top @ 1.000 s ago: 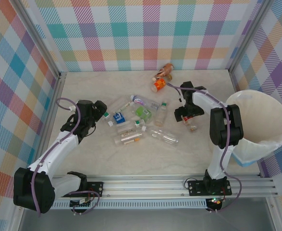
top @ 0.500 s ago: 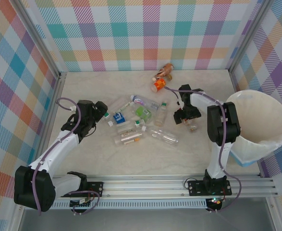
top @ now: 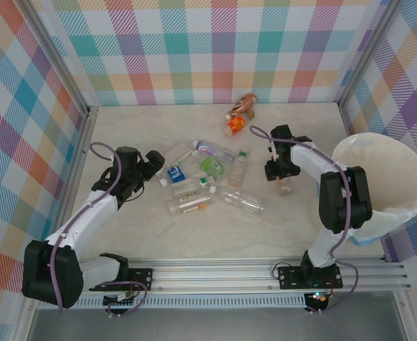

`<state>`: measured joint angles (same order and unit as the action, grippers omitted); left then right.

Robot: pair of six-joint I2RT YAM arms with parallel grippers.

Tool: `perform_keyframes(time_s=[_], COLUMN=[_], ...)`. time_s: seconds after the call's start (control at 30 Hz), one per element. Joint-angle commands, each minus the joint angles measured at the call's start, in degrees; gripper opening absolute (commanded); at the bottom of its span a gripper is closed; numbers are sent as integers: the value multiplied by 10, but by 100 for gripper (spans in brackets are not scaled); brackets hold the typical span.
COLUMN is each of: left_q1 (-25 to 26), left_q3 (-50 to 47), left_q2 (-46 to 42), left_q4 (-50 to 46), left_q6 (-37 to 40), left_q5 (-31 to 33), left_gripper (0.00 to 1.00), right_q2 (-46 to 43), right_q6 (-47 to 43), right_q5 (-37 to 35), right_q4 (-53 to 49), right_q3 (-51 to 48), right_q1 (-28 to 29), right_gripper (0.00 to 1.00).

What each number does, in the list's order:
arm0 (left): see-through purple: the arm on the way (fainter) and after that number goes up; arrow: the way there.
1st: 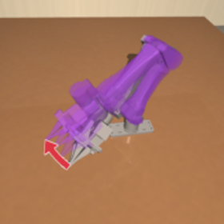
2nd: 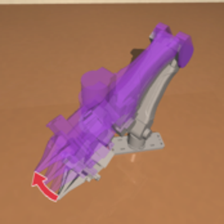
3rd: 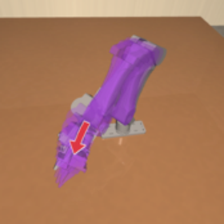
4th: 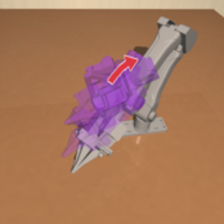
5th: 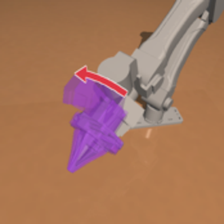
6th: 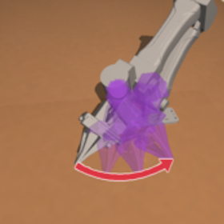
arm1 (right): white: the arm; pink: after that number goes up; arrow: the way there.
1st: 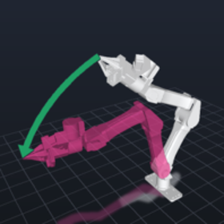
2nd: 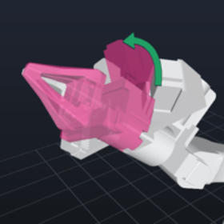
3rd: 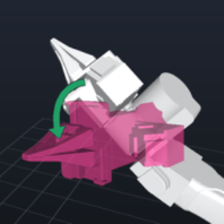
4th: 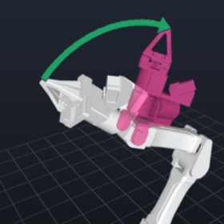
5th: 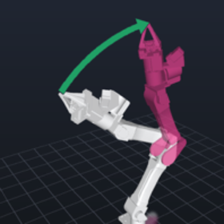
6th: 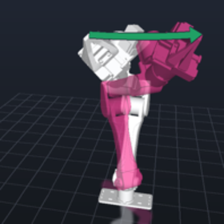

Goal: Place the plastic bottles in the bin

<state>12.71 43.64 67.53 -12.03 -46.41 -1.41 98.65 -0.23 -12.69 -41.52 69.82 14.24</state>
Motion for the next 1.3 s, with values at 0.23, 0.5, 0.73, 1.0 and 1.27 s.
perform_keyframes(time_s=[0.23,0.5,0.73,1.0,1.27], left_q1=[-8,-8,-8,-8,-8], left_q3=[16,2,-8,3,3], left_q2=[37,37,32,47,62], left_q4=[32,48,64,78,91], left_q6=[1,-25,-24,-5,-5], left_q5=[-47,-35,-47,-91,-103], left_gripper=[100,100,100,100,100], right_q2=[-181,-295,-355,-383,-447], right_q6=[48,61,64,46,22], right_q5=[61,97,101,21,-16], right_q4=[61,79,46,8,20], right_q3=[-43,-33,7,74,114], right_q1=[19,19,19,13,-71], right_gripper=[55,54,53,51,52])
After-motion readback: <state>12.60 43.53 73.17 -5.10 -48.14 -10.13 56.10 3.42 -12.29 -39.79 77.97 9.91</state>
